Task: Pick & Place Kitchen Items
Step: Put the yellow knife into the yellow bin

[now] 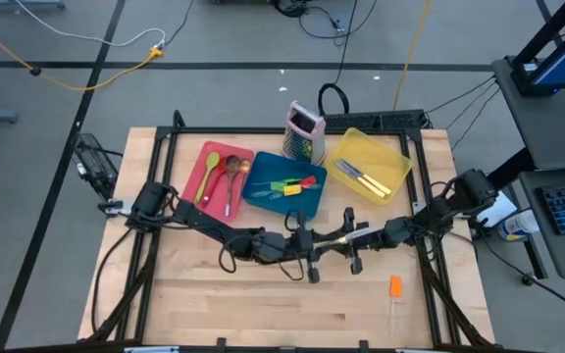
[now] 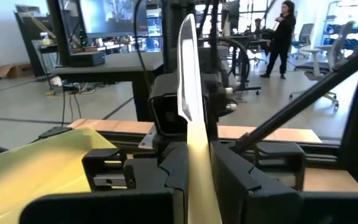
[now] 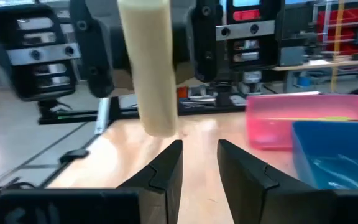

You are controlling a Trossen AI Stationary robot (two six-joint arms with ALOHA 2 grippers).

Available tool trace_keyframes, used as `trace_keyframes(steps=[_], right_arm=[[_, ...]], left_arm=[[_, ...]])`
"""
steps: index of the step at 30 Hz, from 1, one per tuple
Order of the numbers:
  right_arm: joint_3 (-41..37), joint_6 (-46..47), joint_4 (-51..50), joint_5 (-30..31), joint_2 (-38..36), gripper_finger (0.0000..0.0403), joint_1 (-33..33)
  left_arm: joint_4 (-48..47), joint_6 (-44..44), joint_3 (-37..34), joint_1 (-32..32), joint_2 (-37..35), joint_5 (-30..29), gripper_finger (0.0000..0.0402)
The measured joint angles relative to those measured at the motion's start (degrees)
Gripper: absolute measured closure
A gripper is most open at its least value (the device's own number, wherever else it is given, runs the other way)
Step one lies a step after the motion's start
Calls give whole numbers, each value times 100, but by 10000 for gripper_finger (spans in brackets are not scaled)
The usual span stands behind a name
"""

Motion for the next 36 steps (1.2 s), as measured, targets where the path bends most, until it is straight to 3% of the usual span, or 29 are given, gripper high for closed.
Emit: trace_keyframes(steps=[15,36], right_arm=[[2,-205,-3,-765,-169,310,0],[4,-64,-89,-784,-184,313,5]], left_arm=[[-474,-50,0,-53,-20,-58,360],[-557,-194,0,-66,-9,92,361]])
